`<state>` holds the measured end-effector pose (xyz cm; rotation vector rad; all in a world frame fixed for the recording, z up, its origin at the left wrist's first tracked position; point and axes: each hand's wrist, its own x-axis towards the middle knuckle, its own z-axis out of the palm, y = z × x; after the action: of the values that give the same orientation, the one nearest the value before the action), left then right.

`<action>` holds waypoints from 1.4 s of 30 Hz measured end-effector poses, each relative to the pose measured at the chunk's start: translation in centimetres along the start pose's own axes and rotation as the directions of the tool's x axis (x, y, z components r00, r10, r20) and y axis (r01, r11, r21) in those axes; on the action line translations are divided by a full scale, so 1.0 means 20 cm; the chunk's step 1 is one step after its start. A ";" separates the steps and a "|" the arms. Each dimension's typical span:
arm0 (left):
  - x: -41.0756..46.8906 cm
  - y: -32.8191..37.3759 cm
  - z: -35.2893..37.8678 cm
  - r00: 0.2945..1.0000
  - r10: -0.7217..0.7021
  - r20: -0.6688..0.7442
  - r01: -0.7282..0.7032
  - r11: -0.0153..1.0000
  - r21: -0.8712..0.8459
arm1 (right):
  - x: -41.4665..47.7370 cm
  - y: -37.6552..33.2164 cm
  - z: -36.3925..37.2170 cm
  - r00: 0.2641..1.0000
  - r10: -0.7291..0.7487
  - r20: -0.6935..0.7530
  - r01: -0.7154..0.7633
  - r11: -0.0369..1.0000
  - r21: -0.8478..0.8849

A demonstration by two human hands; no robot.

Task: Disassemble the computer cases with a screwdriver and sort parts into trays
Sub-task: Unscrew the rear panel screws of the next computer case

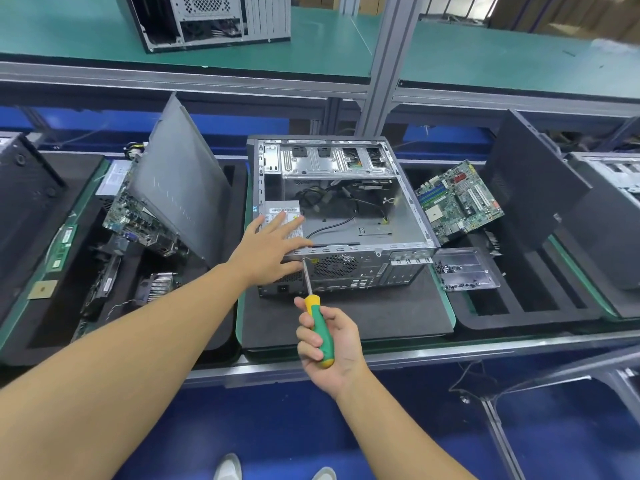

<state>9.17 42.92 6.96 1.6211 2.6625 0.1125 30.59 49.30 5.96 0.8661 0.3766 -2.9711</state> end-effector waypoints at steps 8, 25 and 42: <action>0.00 -0.01 0.01 0.999 -0.035 -0.002 0.035 0.999 0.004 | 0.03 0.03 0.04 0.991 -0.095 -0.090 0.062 0.947 -0.314; -0.01 -0.03 -0.02 0.997 0.029 0.070 -0.025 0.998 -0.056 | 0.03 0.07 0.13 0.727 -0.679 -0.103 -0.036 0.112 -0.993; -0.02 -0.04 0.00 0.998 0.051 0.036 -0.049 0.996 -0.074 | 0.00 0.01 0.07 0.884 -0.428 -0.190 -0.019 0.373 -0.928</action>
<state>8.60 42.13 6.95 1.6515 2.5594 0.1758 29.87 48.76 7.16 1.2334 2.0363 -2.0035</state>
